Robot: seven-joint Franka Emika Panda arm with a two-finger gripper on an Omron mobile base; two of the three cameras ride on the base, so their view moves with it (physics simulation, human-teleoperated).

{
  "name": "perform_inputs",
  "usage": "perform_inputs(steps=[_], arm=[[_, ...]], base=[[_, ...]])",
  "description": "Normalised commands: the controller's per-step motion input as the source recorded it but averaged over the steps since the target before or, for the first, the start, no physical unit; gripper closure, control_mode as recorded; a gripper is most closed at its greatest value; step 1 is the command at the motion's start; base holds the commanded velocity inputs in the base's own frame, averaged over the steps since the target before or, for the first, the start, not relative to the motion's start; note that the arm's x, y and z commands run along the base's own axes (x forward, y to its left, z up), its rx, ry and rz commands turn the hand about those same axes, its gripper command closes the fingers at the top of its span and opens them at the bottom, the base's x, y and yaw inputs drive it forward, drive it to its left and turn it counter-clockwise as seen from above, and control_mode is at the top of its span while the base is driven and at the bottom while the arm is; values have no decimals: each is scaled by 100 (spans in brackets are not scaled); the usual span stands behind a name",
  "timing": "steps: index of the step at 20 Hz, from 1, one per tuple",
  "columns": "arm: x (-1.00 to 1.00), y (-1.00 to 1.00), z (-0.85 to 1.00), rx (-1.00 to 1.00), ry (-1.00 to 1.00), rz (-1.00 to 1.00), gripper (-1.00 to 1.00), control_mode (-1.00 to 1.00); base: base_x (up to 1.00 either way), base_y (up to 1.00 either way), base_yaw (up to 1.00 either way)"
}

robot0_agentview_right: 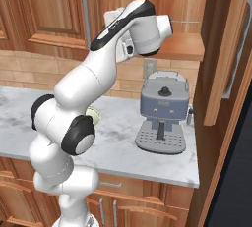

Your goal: Open the cabinet and setup a tea strainer by placing it in the bowl upright.

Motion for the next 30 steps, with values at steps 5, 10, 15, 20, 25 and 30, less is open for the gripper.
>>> perform_inputs(steps=[5, 10, 15, 20, 25, 30], arm=[[-100, 57, 10, 0, -19, 23, -100, -100], [-100, 77, 17, 0, -20, 28, -100, -100], [-99, 97, 9, -1, -16, 35, -100, -100], [-99, 100, 1, -1, -19, 41, -100, -100], [-65, 100, 0, -1, -9, 29, -100, -100], [-28, 71, 0, 0, -1, -1, -100, -100]], base=[[0, 0, 0], [0, 0, 0], [0, 0, 0], [0, 0, 0], [0, 0, 0], [0, 0, 0]])
